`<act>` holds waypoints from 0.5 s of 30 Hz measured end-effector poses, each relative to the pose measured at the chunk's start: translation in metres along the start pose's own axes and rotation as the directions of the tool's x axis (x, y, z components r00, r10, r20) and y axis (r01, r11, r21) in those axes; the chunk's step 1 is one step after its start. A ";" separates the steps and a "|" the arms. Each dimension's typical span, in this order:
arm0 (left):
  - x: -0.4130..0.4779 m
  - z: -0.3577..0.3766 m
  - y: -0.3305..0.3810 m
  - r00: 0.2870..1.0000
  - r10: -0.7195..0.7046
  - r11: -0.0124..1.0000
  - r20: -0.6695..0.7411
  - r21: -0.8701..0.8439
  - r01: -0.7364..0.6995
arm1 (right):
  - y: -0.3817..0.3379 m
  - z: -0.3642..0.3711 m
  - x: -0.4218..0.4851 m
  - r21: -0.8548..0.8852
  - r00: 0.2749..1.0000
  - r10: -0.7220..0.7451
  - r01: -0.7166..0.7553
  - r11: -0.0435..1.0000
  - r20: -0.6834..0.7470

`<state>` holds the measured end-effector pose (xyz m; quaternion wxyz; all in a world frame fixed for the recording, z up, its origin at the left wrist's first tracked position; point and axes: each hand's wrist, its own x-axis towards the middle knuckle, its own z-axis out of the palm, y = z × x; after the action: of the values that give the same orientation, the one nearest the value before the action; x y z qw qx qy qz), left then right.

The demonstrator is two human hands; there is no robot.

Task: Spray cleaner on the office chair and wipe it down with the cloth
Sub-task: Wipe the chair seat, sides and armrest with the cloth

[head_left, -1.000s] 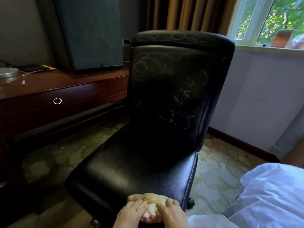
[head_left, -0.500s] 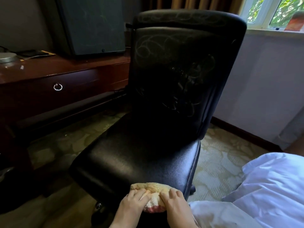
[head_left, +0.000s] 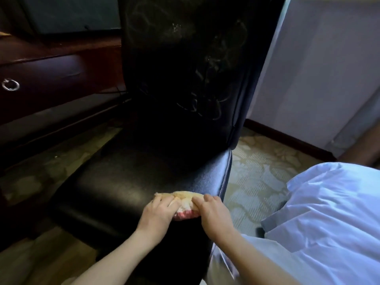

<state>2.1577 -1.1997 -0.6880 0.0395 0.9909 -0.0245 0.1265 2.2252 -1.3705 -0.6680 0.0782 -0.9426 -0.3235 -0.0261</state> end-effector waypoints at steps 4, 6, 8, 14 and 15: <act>0.066 0.004 0.012 0.998 -0.011 1.000 0.063 -0.001 0.011 | 0.045 0.003 0.038 0.079 0.997 0.069 -0.068 0.995 -0.016; 0.099 0.010 0.019 0.993 -0.027 0.999 0.111 -0.018 0.030 | 0.070 0.009 0.058 0.121 0.992 0.103 -0.093 0.988 -0.078; 0.130 0.018 0.019 0.991 -0.013 0.999 0.132 0.043 0.007 | 0.091 0.012 0.077 0.138 0.991 0.102 -0.089 0.986 -0.088; 0.200 0.038 0.016 0.992 0.002 0.996 0.122 0.084 -0.012 | 0.135 0.020 0.132 0.216 0.976 0.151 -0.116 0.970 -0.156; 0.207 0.041 0.014 0.993 0.007 0.997 0.115 0.079 -0.017 | 0.138 0.022 0.136 0.242 0.972 0.168 -0.126 0.962 -0.162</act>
<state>2.3675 -1.2256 -0.6743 -0.0022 0.9971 -0.0276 0.0707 2.4176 -1.3917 -0.6938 0.2177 -0.9424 -0.2445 -0.0681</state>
